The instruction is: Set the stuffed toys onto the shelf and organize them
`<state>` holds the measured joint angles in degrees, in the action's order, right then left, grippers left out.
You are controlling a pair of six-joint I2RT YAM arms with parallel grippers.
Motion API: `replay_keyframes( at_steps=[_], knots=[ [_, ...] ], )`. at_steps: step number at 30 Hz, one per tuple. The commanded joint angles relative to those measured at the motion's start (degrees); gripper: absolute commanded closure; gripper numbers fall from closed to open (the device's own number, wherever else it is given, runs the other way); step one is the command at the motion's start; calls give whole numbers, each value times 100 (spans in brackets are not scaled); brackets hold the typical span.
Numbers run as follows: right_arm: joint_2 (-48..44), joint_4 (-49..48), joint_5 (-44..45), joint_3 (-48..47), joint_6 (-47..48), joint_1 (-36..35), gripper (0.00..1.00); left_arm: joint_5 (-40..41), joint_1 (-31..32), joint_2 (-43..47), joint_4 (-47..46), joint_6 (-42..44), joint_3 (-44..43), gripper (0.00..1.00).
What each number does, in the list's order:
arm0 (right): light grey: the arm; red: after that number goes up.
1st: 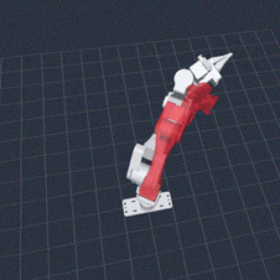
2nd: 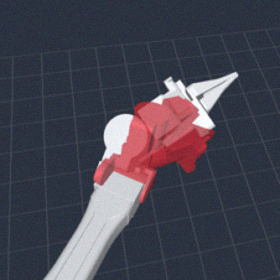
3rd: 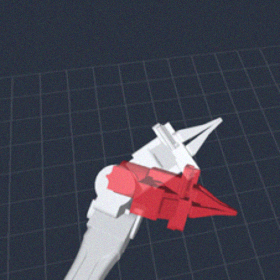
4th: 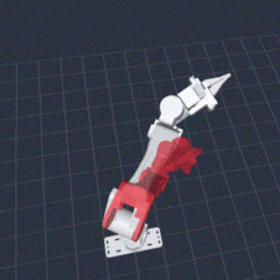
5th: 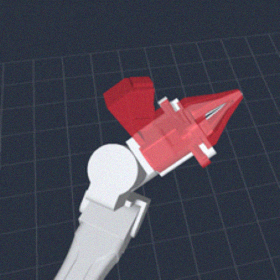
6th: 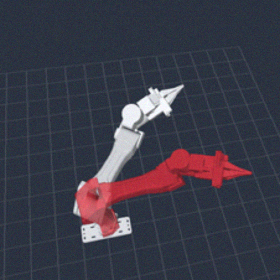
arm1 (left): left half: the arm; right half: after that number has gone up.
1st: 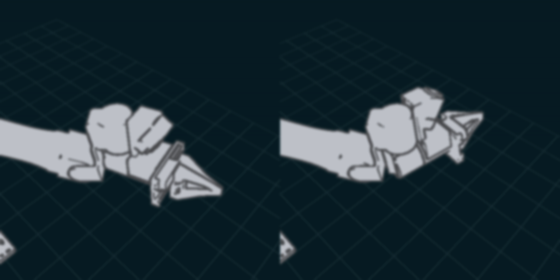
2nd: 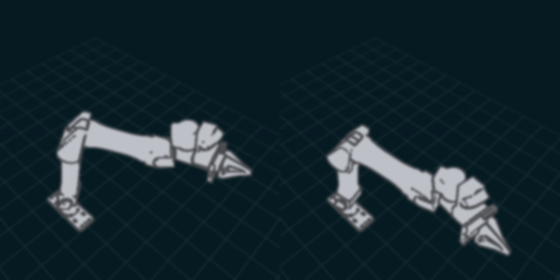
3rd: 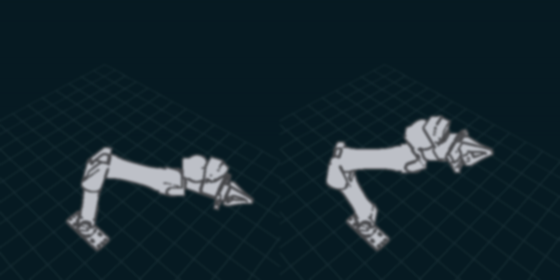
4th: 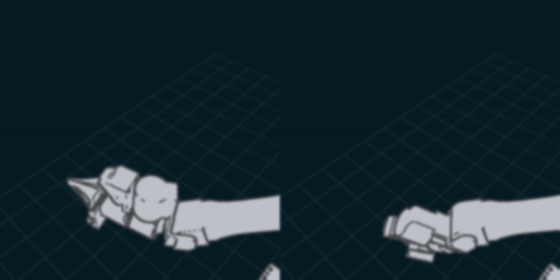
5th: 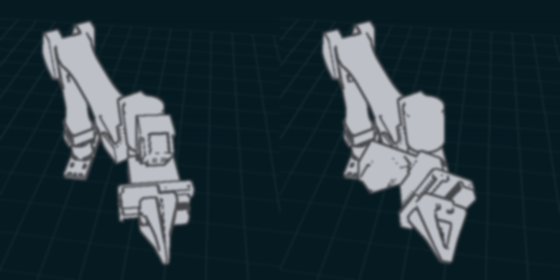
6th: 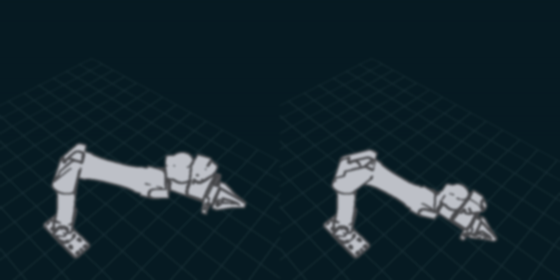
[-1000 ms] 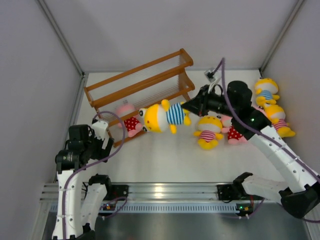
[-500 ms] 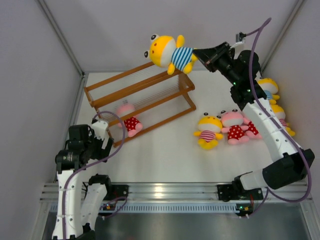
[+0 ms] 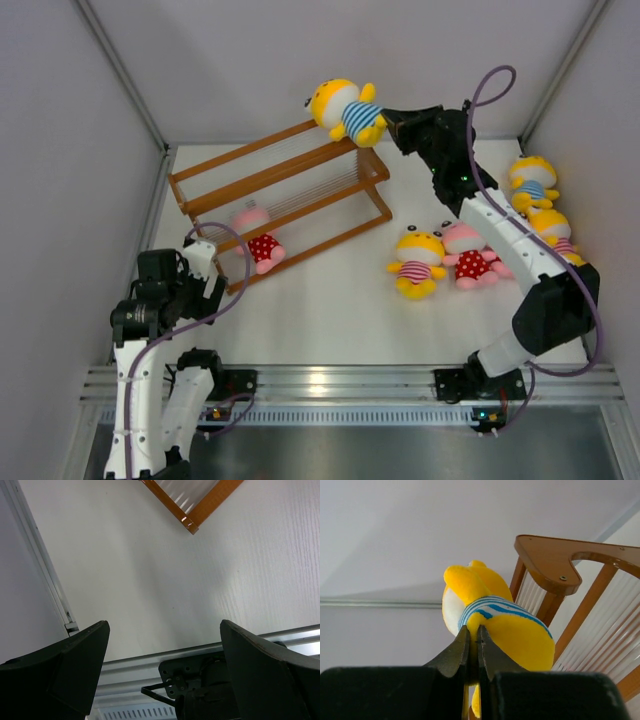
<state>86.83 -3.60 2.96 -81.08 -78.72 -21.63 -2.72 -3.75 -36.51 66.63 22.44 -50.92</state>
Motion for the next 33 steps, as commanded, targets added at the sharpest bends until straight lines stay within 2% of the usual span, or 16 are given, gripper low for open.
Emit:
replay_keyframes(
  at_steps=[1, 8, 13, 15, 17, 18, 20, 24, 29, 32, 33],
  knots=[
    [132, -133, 572, -356, -565, -279, 100, 0, -47, 21, -212, -20, -217, 2],
    [343, 149, 1136, -426, -1171, -755, 100, 44, -47, 21, -212, -20, -279, 2],
    [432, 342, 1189, -454, -1286, -834, 100, 88, -38, 65, -203, -20, -261, 2],
    [371, 298, 1277, -322, -1330, -834, 90, 105, -47, 65, -177, -2, -252, 2],
    [265, 263, 1303, -189, -1287, -834, 68, 105, -38, 57, -186, 6, -243, 2],
    [221, 263, 1303, -172, -1165, -834, 52, 96, -38, 56, -186, -2, -243, 2],
    [2, 254, 1312, -84, -806, -808, 37, 79, -38, 48, -186, -2, -252, 2],
    [-525, 525, 1540, -119, 486, -782, 25, 114, -38, 65, -186, 33, -235, 2],
    [-1702, 771, 1252, 548, 2294, -659, 16, 132, -38, 92, -186, 77, -235, 2],
    [-2265, 1746, 1084, 838, 3244, -387, 14, 61, -38, 100, -194, 112, -243, 2],
    [-2484, 2357, 1066, 1039, 3440, -195, 14, 35, -38, 92, -203, 121, -243, 2]
  ],
)
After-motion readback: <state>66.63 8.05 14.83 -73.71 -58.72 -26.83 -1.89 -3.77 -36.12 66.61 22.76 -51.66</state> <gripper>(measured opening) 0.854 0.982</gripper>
